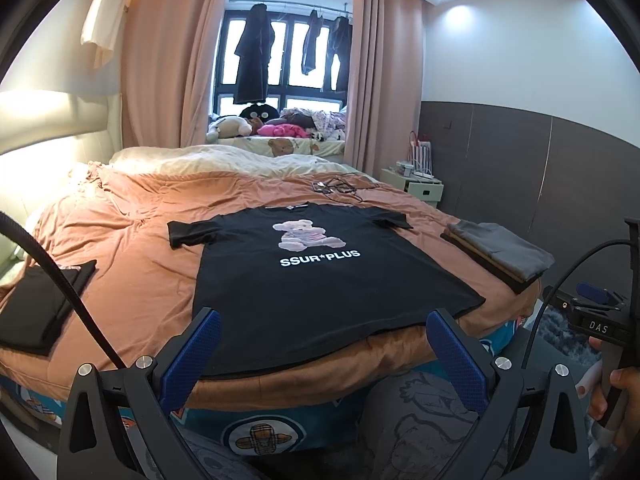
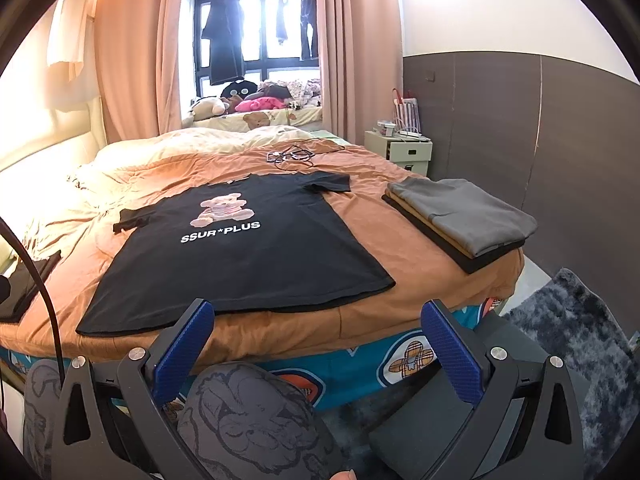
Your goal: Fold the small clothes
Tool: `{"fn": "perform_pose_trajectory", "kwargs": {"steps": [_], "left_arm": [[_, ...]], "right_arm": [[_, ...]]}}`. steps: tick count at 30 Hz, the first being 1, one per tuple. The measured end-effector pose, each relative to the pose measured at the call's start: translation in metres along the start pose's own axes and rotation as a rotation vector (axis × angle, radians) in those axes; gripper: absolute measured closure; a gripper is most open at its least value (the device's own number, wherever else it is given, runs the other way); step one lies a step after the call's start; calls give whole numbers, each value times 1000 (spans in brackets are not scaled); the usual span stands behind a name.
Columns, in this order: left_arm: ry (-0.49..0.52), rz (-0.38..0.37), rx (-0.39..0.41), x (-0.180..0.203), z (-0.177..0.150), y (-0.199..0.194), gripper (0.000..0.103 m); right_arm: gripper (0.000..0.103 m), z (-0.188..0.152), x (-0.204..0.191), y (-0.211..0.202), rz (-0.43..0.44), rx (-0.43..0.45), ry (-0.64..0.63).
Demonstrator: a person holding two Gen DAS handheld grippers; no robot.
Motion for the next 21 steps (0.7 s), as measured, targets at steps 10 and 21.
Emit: {"fn": "perform_pose_trajectory", "kwargs": {"steps": [10, 21], "left_arm": [[-8, -20, 19, -5, -2, -5, 0], [-15, 2, 23, -7, -3, -8, 0]], "right_arm": [[0, 0, 0, -2, -3, 13, -8], [0, -2, 2, -3, 5, 20, -9]]}}
Point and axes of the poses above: each gripper's, at about its wrist camera, not at the fingertips, and y roughly the way its jaws point, x to its right, z to its top, the point moved 4 cm from there along y, roughly the way its jaws point, and after that the axes turned 10 degrees about -z, right-handed, at the moved point
